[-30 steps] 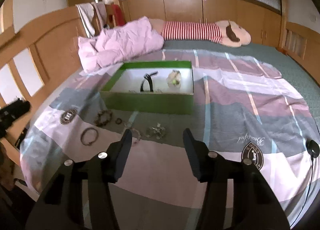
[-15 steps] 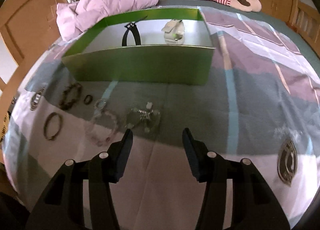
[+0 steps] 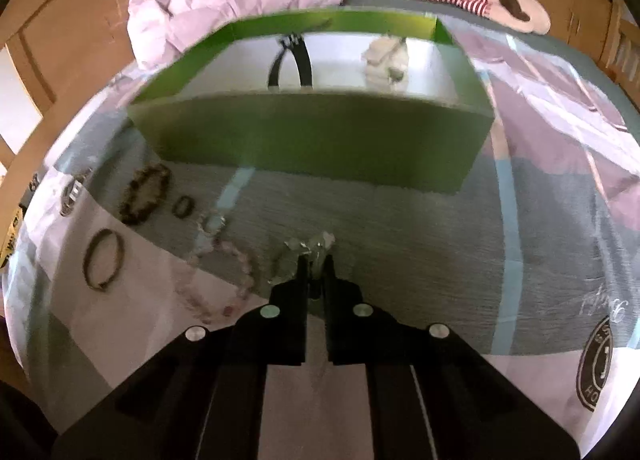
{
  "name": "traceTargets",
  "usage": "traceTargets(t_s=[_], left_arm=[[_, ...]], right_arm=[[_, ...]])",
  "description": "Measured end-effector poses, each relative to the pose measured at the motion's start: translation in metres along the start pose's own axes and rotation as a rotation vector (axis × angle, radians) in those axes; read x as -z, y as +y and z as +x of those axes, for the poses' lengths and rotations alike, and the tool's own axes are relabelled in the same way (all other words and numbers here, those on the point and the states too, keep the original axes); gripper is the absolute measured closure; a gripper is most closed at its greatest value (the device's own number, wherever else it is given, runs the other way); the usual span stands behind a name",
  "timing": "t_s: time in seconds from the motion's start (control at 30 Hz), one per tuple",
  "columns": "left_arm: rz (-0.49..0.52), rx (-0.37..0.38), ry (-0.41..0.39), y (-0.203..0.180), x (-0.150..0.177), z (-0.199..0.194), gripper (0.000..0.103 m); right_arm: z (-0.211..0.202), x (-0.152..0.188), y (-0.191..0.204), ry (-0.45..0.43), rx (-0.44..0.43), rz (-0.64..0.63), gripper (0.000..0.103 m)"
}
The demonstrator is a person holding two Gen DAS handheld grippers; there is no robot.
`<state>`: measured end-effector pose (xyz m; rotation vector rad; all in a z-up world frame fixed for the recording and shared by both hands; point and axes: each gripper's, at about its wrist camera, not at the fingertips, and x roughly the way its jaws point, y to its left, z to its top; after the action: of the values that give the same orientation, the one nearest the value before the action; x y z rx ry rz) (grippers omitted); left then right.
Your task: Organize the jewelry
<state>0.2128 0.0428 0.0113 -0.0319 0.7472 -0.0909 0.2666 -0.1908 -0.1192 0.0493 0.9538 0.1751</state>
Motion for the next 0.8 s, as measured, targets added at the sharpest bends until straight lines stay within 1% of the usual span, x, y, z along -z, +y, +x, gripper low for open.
traceTargets(t_s=[0.07, 0.17, 0.23, 0.27, 0.33, 0.43, 0.53, 0.57, 0.6, 0.67, 0.7, 0.73, 0.77, 0.8], left_arm=[[0.011, 0.008, 0.045, -0.005, 0.0, 0.018, 0.011], [0.066, -0.003, 0.109, -0.019, 0.004, 0.047, 0.014], [0.133, -0.017, 0.15, -0.031, 0.006, 0.07, 0.026], [0.162, -0.025, 0.165, -0.036, 0.007, 0.079, 0.029], [0.219, -0.034, 0.205, -0.046, 0.012, 0.102, 0.042], [0.27, -0.041, 0.262, -0.055, 0.02, 0.132, 0.055], [0.287, -0.065, 0.271, -0.058, 0.026, 0.15, 0.06], [0.281, -0.061, 0.284, -0.057, 0.027, 0.157, 0.062], [0.274, -0.058, 0.295, -0.057, 0.027, 0.161, 0.066], [0.254, -0.049, 0.294, -0.054, 0.027, 0.167, 0.07], [0.245, -0.047, 0.293, -0.054, 0.025, 0.168, 0.086], [0.234, -0.051, 0.31, -0.052, 0.024, 0.172, 0.096], [0.221, -0.05, 0.317, -0.049, 0.024, 0.173, 0.096], [0.213, -0.043, 0.311, -0.048, 0.023, 0.172, 0.103]], right_arm=[[-0.012, -0.002, 0.003, -0.035, -0.001, -0.006, 0.097], [-0.025, -0.009, 0.0, -0.058, -0.02, 0.01, 0.097], [-0.032, -0.01, -0.002, -0.061, -0.028, 0.017, 0.097], [-0.036, -0.01, -0.004, -0.064, -0.027, 0.018, 0.097], [-0.041, -0.01, -0.007, -0.064, -0.028, 0.028, 0.097], [-0.046, -0.01, -0.01, -0.067, -0.038, 0.033, 0.097], [-0.051, -0.012, -0.014, -0.069, -0.051, 0.047, 0.097], [-0.052, -0.013, -0.014, -0.07, -0.053, 0.05, 0.097], [-0.053, -0.013, -0.015, -0.073, -0.054, 0.052, 0.097], [-0.056, -0.015, -0.015, -0.079, -0.057, 0.052, 0.097], [-0.057, -0.015, -0.015, -0.082, -0.059, 0.052, 0.097], [-0.059, -0.016, -0.015, -0.087, -0.059, 0.052, 0.097], [-0.06, -0.016, -0.016, -0.089, -0.059, 0.053, 0.097], [-0.061, -0.016, -0.016, -0.091, -0.061, 0.054, 0.097]])
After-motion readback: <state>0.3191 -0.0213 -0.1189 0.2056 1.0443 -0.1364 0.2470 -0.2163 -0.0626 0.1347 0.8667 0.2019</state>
